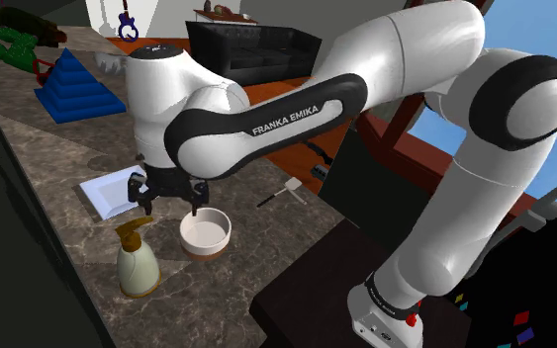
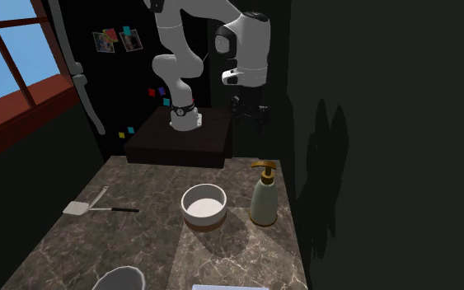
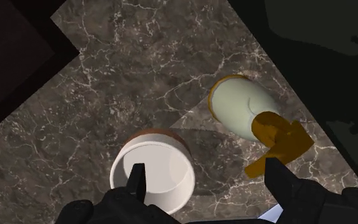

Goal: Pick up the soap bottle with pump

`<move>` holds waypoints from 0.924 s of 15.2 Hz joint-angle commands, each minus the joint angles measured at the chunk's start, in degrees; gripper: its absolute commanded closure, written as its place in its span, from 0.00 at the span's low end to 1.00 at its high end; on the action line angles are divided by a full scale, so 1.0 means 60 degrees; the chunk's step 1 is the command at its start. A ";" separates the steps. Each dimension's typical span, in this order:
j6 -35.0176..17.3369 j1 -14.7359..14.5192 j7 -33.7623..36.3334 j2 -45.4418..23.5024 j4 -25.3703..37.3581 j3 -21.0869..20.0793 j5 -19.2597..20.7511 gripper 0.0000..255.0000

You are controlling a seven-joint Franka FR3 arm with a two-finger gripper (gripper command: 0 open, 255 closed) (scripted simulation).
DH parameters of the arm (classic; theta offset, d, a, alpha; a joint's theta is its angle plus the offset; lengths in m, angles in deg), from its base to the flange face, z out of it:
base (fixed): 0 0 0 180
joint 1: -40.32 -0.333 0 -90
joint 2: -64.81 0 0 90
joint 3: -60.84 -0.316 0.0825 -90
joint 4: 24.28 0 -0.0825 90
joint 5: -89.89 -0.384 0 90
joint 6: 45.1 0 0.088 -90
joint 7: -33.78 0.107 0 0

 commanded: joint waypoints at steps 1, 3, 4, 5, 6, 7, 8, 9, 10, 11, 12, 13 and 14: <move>0.0125 -0.0475 0.0921 -0.1066 0.0815 0.0164 0.0855 0.00; 0.0281 -0.1026 0.1587 -0.1981 0.1618 0.0457 0.1464 0.00; 0.0376 -0.1308 0.1869 -0.2421 0.2046 0.0617 0.1720 0.00; 0.0480 -0.1587 0.2121 -0.2852 0.2492 0.0779 0.1947 0.00; 0.0593 -0.1863 0.2346 -0.3279 0.2958 0.0939 0.2149 0.00; 0.0716 -0.2140 0.2543 -0.3703 0.3447 0.1102 0.2325 0.00; 0.0851 -0.2410 0.2718 -0.4128 0.3960 0.1259 0.2483 0.00; 0.0969 -0.2636 0.2842 -0.4479 0.4404 0.1391 0.2595 0.00; 0.0875 -0.2649 0.2864 -0.4532 0.4359 0.1422 0.2626 0.00; 0.0784 -0.2661 0.2887 -0.4588 0.4318 0.1450 0.2662 0.00; 0.0694 -0.2672 0.2912 -0.4646 0.4278 0.1477 0.2699 0.00; 0.0605 -0.2684 0.2936 -0.4706 0.4241 0.1504 0.2736 0.00; 0.0517 -0.2697 0.2960 -0.4766 0.4207 0.1533 0.2774 0.00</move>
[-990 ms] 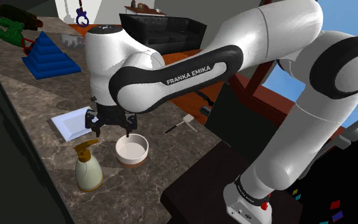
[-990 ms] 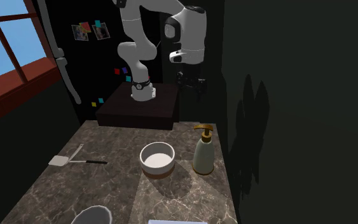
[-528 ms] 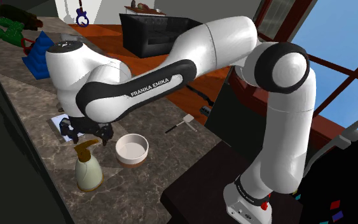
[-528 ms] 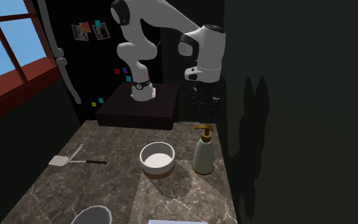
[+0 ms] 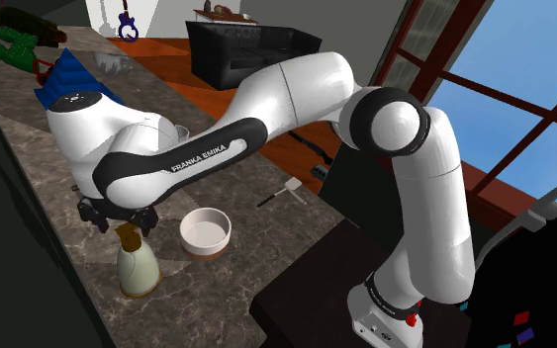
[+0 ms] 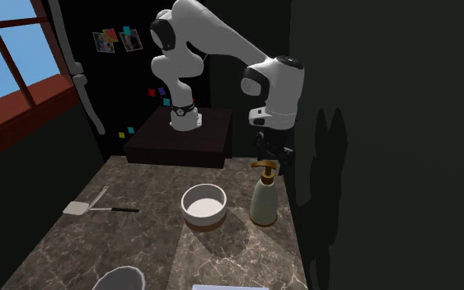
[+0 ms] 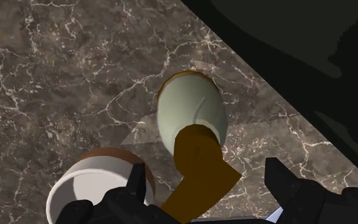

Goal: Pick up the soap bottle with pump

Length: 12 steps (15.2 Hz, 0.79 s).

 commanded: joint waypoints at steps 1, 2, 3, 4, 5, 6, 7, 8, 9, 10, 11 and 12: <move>-0.0199 -0.0020 0.0062 -0.0108 -0.0103 0.0055 0.0078 0.00; -0.0285 -0.0035 0.0086 -0.0171 -0.0132 0.0084 0.0117 0.00; -0.0336 -0.0043 0.0101 -0.0207 -0.0151 0.0101 0.0140 0.00; -0.0335 -0.0043 0.0100 -0.0208 -0.0149 0.0101 0.0140 0.00; -0.0354 -0.0031 0.0105 -0.0188 -0.0189 0.0096 0.0137 1.00; -0.0354 -0.0039 0.0108 -0.0198 -0.0178 0.0099 0.0141 1.00; -0.0352 -0.0041 0.0110 -0.0200 -0.0175 0.0099 0.0141 1.00; -0.0357 -0.0039 0.0114 -0.0192 -0.0189 0.0097 0.0139 1.00; -0.0367 -0.0027 0.0112 -0.0177 -0.0214 0.0093 0.0136 1.00; -0.0373 -0.0027 0.0110 -0.0185 -0.0211 0.0097 0.0140 1.00; -0.0377 -0.0018 0.0106 -0.0176 -0.0224 0.0095 0.0137 1.00; -0.0377 -0.0009 0.0098 -0.0172 -0.0227 0.0095 0.0135 1.00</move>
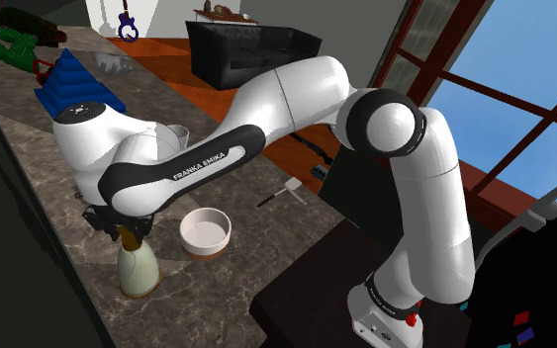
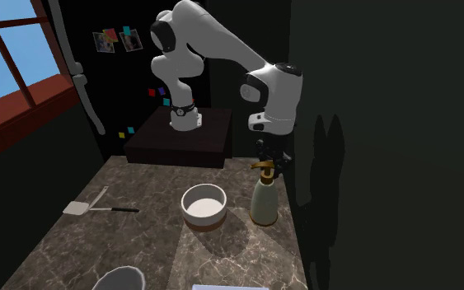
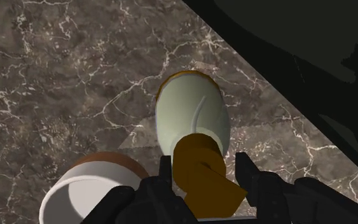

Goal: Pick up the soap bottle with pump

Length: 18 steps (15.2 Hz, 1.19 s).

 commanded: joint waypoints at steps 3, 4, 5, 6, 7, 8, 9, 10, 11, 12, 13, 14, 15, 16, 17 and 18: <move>0.0132 -0.0013 -0.0026 0.0007 0.0090 -0.0013 -0.0033 1.00; 0.0218 0.0002 -0.0050 0.0070 0.0119 -0.0043 -0.0072 1.00; 0.0307 0.0014 -0.0074 0.0130 0.0155 -0.0070 -0.0110 1.00; 0.0396 0.0026 -0.0099 0.0190 0.0190 -0.0098 -0.0148 1.00; 0.0485 0.0038 -0.0123 0.0249 0.0228 -0.0125 -0.0186 1.00; 0.0575 0.0049 -0.0147 0.0307 0.0268 -0.0151 -0.0223 1.00; 0.0667 0.0058 -0.0171 0.0363 0.0311 -0.0177 -0.0259 1.00; 0.0759 0.0067 -0.0196 0.0417 0.0357 -0.0202 -0.0295 1.00; 0.0853 0.0075 -0.0219 0.0470 0.0405 -0.0226 -0.0331 1.00; 0.0947 0.0082 -0.0243 0.0522 0.0455 -0.0250 -0.0365 1.00; 0.1043 0.0088 -0.0267 0.0572 0.0509 -0.0272 -0.0399 1.00; 0.1139 0.0093 -0.0290 0.0620 0.0565 -0.0294 -0.0433 1.00; 0.1237 0.0097 -0.0314 0.0667 0.0623 -0.0316 -0.0465 1.00; 0.1335 0.0100 -0.0337 0.0713 0.0685 -0.0336 -0.0497 1.00; 0.1435 0.0102 -0.0360 0.0756 0.0749 -0.0356 -0.0528 1.00; 0.1450 0.0103 -0.0363 0.0764 0.0757 -0.0359 -0.0533 1.00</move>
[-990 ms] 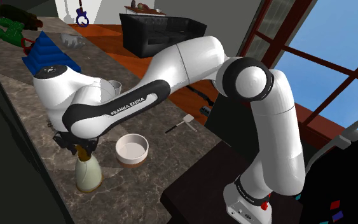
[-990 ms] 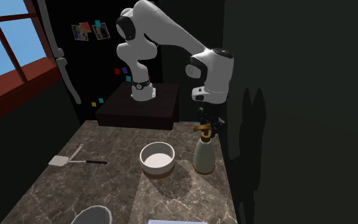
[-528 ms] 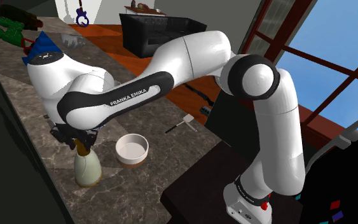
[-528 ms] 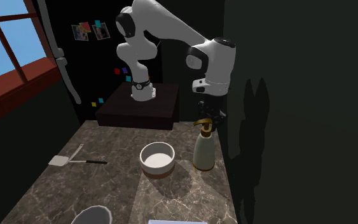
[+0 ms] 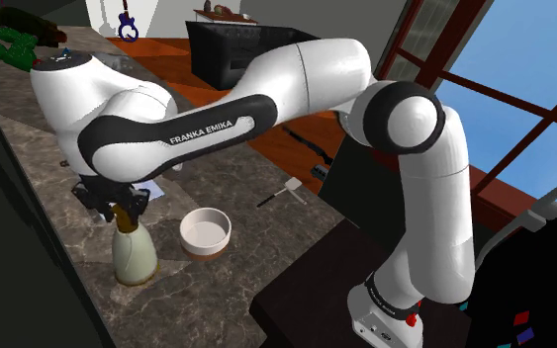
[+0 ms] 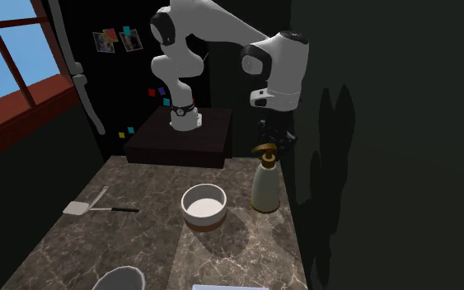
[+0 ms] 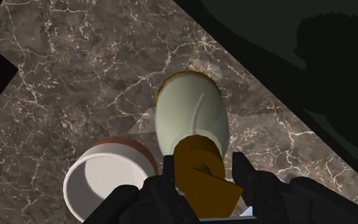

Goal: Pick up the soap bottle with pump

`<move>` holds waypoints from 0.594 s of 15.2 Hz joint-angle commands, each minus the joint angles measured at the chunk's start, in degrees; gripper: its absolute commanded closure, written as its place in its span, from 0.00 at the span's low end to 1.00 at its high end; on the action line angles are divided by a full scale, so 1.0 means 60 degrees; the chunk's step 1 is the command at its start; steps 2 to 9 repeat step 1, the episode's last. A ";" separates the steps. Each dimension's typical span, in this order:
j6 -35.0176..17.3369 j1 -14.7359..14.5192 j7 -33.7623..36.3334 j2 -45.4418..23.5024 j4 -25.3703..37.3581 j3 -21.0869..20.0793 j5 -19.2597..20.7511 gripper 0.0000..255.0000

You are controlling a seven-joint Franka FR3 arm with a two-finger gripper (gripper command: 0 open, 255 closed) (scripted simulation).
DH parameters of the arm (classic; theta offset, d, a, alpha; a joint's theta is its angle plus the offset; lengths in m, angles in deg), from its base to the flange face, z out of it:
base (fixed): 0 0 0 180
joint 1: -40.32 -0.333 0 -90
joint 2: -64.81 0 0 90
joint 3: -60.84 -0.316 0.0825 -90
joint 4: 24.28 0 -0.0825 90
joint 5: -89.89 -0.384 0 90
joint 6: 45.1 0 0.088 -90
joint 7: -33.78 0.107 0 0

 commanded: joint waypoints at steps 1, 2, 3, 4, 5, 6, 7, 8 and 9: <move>0.0047 0.0024 -0.0015 0.0067 -0.0010 -0.0023 -0.0032 1.00; 0.0047 0.0024 -0.0015 0.0067 -0.0010 -0.0023 -0.0032 1.00; 0.0047 0.0024 -0.0015 0.0067 -0.0010 -0.0023 -0.0032 1.00; 0.0047 0.0024 -0.0015 0.0067 -0.0010 -0.0023 -0.0032 1.00; 0.0047 0.0024 -0.0015 0.0067 -0.0010 -0.0023 -0.0032 1.00; 0.0047 0.0024 -0.0015 0.0067 -0.0010 -0.0023 -0.0032 1.00; 0.0047 0.0024 -0.0015 0.0067 -0.0010 -0.0023 -0.0032 1.00; 0.0047 0.0024 -0.0015 0.0067 -0.0010 -0.0023 -0.0032 1.00; 0.0047 0.0024 -0.0015 0.0067 -0.0010 -0.0023 -0.0032 1.00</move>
